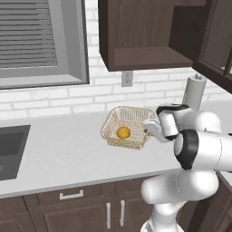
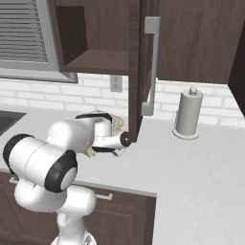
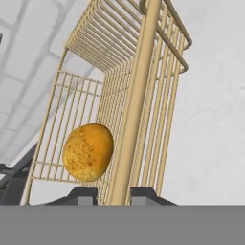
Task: Open the cabinet, pick up the bread from the cabinet and place it in the basket. Then move the basket to the dining counter.
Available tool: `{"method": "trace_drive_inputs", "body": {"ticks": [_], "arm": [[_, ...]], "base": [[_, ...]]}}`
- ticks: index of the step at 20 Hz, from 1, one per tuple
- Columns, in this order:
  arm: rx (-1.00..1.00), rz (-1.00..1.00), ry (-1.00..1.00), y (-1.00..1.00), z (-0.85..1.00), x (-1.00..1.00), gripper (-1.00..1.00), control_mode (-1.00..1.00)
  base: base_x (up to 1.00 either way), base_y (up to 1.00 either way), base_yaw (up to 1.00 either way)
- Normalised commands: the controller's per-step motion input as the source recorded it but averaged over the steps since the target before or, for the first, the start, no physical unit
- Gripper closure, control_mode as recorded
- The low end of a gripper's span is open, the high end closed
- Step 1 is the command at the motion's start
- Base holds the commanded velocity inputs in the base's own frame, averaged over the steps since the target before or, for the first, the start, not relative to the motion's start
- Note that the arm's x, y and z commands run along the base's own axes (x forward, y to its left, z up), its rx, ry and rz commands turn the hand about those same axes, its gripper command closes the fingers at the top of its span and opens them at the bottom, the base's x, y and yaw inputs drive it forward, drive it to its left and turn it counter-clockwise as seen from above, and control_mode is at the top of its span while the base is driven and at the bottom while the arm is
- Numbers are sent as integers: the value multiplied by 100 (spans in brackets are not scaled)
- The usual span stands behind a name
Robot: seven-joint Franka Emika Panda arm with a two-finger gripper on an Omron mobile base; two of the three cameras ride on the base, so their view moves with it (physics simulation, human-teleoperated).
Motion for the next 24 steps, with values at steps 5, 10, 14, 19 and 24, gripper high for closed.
{"method": "trace_drive_inputs", "body": {"ticks": [5, 10, 14, 19, 24], "arm": [[0, -20, 0, 44, 15, -8, 100, -100], [5, -21, 0, 32, 55, -20, 100, -100], [18, -18, 7, 8, 73, -16, 100, -100], [21, -14, 4, 1, 73, -32, 100, -100], [9, -4, 3, 0, 85, -62, 100, -100]], "base": [[0, 0, 0], [0, 0, 0], [0, 0, 0], [0, 0, 0], [0, 0, 0]]}}
